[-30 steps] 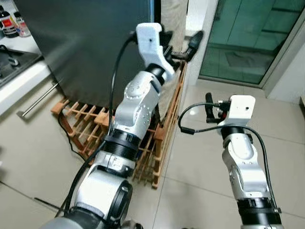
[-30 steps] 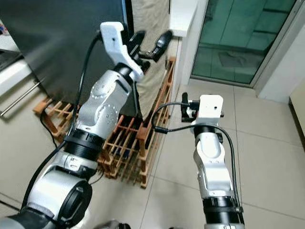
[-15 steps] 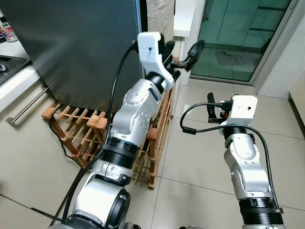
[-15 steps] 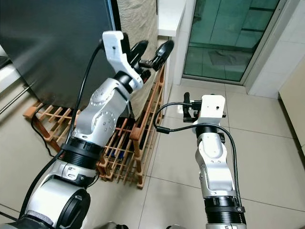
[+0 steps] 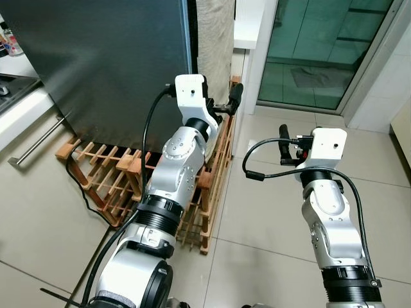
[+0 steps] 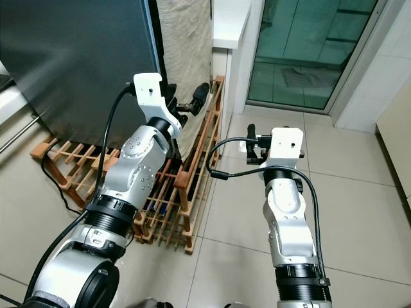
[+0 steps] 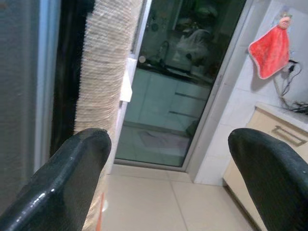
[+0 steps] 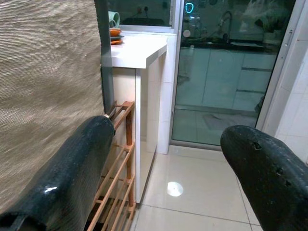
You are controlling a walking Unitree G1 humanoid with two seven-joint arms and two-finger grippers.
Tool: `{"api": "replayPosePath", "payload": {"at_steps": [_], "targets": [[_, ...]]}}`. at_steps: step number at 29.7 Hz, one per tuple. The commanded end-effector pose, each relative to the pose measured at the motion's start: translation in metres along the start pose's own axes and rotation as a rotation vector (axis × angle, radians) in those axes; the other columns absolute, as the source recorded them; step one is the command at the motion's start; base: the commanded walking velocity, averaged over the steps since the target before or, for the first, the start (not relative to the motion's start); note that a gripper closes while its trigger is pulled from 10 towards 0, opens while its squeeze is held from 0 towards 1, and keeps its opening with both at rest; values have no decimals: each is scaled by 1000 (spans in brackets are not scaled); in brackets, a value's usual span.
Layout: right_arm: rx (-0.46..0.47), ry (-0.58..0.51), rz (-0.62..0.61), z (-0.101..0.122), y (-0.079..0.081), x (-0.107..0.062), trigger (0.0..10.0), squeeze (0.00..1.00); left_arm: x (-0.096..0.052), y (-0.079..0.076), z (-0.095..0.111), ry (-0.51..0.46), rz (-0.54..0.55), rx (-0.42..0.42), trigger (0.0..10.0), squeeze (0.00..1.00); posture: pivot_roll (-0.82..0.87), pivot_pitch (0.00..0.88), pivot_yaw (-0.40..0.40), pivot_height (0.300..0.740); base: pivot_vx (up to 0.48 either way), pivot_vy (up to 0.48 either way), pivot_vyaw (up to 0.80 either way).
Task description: Restocking fridge
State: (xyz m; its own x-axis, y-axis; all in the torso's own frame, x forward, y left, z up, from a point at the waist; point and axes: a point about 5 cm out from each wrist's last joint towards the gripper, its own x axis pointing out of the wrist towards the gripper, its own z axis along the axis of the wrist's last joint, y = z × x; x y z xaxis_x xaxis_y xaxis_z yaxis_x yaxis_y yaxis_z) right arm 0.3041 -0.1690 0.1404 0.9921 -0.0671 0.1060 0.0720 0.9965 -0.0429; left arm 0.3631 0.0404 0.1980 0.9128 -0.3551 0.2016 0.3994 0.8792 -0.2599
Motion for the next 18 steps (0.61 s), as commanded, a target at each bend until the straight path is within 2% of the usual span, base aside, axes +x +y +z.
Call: {"api": "replayPosePath", "payload": {"at_steps": [1, 18], "targets": [[-1, -8, -5, 1, 0, -1, 10000, 0, 4, -7, 1, -10, 2, -10, 10000, 0, -170, 0, 49, 740, 0, 0, 0], [6, -6, -26, -1, 0, -5, 10000, 0, 14, -5, -1, 16, 88, 22, 10000, 0, -178, 0, 69, 740, 0, 0, 0]]}}
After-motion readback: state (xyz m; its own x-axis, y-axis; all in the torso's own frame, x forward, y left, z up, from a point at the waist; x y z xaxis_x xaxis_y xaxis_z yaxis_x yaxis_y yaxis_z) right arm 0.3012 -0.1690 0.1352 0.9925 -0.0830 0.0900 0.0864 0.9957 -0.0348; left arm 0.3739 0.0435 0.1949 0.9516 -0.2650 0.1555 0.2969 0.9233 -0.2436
